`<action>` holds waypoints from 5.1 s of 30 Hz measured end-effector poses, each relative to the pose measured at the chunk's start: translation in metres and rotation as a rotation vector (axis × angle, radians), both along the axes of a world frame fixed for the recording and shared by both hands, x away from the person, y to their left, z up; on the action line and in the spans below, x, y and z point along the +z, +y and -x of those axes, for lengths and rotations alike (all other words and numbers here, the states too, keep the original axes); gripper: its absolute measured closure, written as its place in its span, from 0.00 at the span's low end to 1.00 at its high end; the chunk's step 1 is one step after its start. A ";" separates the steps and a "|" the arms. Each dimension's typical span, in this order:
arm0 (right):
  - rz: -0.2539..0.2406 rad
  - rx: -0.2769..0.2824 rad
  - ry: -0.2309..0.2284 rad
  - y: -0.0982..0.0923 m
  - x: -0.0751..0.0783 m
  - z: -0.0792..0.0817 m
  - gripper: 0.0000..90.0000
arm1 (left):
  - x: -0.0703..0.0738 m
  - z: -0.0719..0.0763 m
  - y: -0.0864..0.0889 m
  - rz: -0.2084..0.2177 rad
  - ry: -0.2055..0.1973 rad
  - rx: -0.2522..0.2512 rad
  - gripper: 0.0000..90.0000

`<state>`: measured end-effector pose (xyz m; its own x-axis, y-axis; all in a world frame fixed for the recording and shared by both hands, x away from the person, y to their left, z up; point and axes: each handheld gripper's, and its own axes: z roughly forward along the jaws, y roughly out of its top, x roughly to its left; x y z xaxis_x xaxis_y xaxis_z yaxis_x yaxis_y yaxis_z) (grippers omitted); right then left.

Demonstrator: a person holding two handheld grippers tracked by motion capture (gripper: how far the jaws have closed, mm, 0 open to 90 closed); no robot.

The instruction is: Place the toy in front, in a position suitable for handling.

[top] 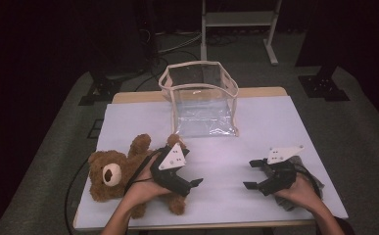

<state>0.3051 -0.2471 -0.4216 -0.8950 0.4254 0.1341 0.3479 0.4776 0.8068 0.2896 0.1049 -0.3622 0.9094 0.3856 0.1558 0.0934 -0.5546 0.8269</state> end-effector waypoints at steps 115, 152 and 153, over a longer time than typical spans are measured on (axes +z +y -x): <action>-0.056 0.229 0.090 0.009 0.044 0.032 0.72 | 0.069 -0.079 -0.037 -0.135 -0.005 -0.206 0.81; 0.014 0.071 0.003 0.011 0.015 0.003 0.31 | 0.018 -0.043 0.014 -0.062 0.034 -0.270 0.34; 0.017 0.067 -0.001 0.012 0.015 0.002 0.31 | 0.016 -0.040 0.017 -0.055 0.033 -0.270 0.33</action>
